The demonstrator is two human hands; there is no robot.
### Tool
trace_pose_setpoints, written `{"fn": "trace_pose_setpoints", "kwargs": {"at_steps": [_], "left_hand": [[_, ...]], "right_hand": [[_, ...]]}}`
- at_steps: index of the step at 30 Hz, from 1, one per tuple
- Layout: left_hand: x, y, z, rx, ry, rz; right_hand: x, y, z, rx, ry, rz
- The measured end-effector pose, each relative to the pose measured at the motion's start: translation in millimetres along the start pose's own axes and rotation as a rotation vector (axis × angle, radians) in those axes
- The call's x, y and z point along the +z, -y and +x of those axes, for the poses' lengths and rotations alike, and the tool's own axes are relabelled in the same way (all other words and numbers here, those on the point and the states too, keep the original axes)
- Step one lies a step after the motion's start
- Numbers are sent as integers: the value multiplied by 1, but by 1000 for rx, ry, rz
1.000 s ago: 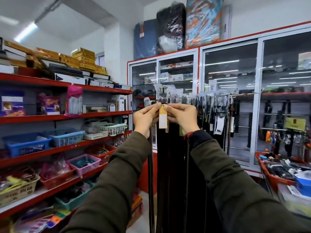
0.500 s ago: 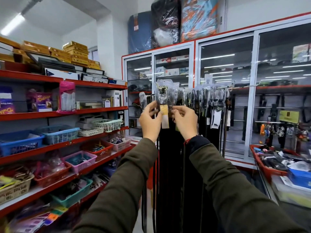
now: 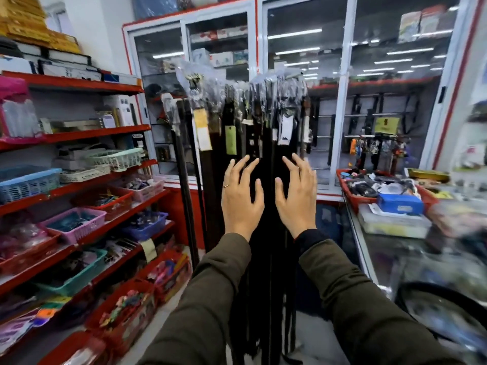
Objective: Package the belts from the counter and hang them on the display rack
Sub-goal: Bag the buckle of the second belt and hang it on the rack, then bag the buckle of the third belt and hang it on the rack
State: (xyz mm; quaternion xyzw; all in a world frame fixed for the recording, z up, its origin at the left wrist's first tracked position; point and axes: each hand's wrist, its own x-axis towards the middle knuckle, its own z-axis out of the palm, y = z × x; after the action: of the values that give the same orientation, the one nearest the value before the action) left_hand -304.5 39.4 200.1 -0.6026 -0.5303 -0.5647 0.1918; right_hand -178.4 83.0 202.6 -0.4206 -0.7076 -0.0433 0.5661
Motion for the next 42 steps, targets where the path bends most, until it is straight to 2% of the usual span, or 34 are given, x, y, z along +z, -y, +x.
{"fn": "trace_pose_setpoints", "kwargs": {"at_steps": [6, 10, 18, 20, 22, 24, 26, 28, 31, 34, 38, 42], "left_hand": [[55, -18, -75, -56, 212, 1], [92, -40, -126, -89, 377, -23], [157, -102, -204, -44, 721, -149], [172, -116, -216, 8, 872, -200], [188, -131, -222, 66, 1095, -293], [202, -145, -228, 123, 1296, -316], [214, -158, -233, 172, 1402, -288], [224, -169, -236, 187, 1443, -271], [234, -180, -241, 209, 1465, -228], [243, -183, -247, 205, 1426, -196], [247, -179, -254, 94, 1347, -215], [244, -168, -255, 10, 1275, -246]], "right_hand": [[-33, -74, -69, 103, 106, -261], [-69, -126, -121, 250, 185, -391], [-158, -208, -205, 530, 266, -483], [-176, -224, -217, 599, 304, -498], [-191, -240, -226, 666, 400, -534], [-204, -254, -232, 689, 559, -641], [-214, -265, -237, 684, 724, -765], [-221, -273, -240, 666, 834, -816], [-227, -283, -238, 626, 910, -794], [-232, -290, -230, 581, 871, -759], [-235, -291, -222, 627, 745, -642], [-232, -283, -217, 638, 792, -564]]}}
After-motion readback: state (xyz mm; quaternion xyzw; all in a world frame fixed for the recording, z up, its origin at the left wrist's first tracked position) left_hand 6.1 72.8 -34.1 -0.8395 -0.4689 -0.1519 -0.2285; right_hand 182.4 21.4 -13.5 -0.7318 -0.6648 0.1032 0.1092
